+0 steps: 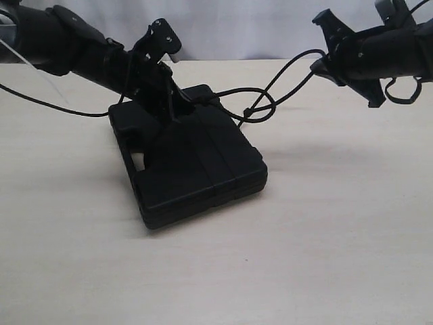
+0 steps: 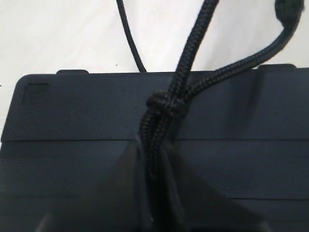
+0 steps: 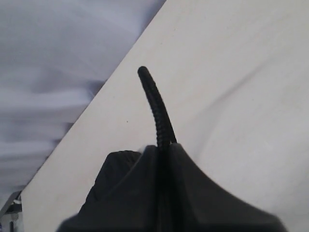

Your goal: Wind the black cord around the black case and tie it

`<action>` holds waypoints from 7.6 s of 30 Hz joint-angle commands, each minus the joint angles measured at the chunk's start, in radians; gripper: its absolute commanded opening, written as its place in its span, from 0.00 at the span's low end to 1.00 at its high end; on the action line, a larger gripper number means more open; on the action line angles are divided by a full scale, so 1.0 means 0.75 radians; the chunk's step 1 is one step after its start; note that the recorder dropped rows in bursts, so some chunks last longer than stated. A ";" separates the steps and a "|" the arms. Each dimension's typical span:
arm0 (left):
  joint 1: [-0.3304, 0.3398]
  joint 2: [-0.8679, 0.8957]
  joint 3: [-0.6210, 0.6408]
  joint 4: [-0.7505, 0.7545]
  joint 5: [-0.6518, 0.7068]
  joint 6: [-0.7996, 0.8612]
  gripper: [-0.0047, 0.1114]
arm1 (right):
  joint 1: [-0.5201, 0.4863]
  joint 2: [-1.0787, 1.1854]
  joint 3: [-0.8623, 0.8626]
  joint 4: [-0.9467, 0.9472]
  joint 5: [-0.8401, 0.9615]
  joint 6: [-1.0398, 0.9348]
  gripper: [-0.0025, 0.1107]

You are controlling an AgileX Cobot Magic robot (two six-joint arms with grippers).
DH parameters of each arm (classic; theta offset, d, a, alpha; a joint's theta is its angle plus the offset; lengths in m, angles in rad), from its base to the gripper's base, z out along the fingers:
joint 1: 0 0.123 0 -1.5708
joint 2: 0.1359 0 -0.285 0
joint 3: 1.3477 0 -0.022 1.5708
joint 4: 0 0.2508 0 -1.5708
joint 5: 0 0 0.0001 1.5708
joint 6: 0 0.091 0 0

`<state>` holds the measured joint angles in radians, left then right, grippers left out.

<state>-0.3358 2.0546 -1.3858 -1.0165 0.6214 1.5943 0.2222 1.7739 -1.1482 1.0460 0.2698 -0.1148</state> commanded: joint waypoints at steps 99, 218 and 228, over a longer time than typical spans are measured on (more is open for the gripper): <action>-0.498 -0.030 0.000 1.168 -0.202 -1.773 0.32 | 0.127 0.136 -0.004 0.435 0.123 -0.695 0.06; -0.011 -0.420 0.699 2.346 -0.544 -2.486 0.49 | 0.124 -0.167 0.174 -0.858 0.277 -0.155 0.63; -0.011 -0.575 0.696 2.220 -0.394 -2.518 0.89 | 0.124 -0.167 0.174 -0.893 0.292 -0.191 0.63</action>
<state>-0.3498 1.6874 -0.8648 0.6878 0.2962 -0.2629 0.3163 1.6583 -1.0217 0.3985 0.4911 -0.2409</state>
